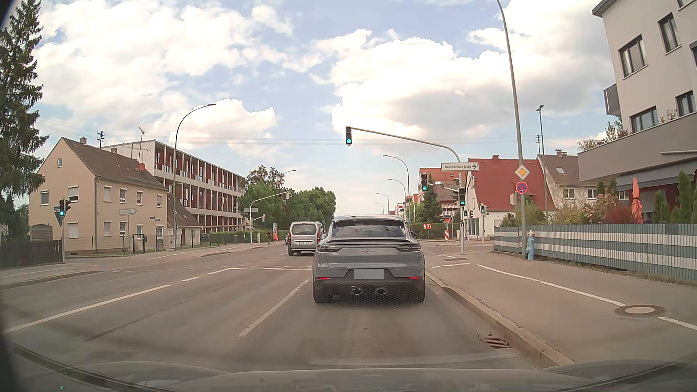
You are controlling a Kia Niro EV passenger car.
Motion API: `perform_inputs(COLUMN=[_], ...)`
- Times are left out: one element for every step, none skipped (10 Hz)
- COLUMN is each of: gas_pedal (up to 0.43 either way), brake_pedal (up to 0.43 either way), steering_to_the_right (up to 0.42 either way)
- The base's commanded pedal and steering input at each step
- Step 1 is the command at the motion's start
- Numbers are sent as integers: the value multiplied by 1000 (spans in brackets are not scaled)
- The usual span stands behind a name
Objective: Follow the waypoints while adhering to traffic rules and regulations
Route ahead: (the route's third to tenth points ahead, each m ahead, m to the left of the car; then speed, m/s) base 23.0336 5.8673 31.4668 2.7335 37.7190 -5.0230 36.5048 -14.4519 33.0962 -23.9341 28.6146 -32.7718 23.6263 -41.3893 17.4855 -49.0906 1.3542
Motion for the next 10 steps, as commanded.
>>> perform_inputs(gas_pedal=[138, 138, 138, 150, 169, 197, 197, 209, 209, 209], brake_pedal=[24, 18, 18, 18, 18, 24, 24, 24, 24, 24], steering_to_the_right=[-10, -5, -2, -1, -1, -1, -1, 2, 5, 5])
